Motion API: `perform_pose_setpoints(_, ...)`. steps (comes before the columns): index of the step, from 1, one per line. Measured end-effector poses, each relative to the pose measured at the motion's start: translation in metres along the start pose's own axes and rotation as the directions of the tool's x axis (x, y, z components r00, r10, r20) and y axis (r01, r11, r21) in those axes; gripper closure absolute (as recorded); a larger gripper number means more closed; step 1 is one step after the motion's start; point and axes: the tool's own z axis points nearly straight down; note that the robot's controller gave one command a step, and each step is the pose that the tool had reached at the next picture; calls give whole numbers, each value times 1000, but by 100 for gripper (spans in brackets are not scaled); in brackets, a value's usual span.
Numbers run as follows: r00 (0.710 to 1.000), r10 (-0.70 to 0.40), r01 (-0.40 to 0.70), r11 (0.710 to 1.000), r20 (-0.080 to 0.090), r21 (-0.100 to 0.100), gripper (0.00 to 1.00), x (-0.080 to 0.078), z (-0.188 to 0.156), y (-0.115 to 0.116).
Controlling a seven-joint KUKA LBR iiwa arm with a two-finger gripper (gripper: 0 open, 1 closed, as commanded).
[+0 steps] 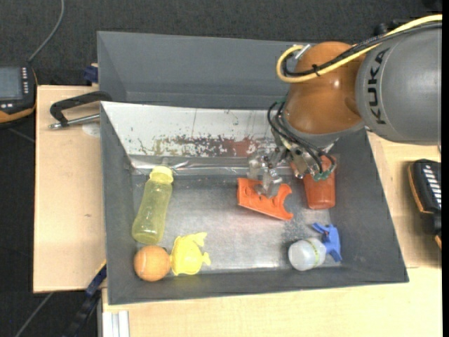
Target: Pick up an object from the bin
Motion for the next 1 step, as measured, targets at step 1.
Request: perform_pose_setpoints(1,1000,0,0,1000,1,0,100,0,-9,0)
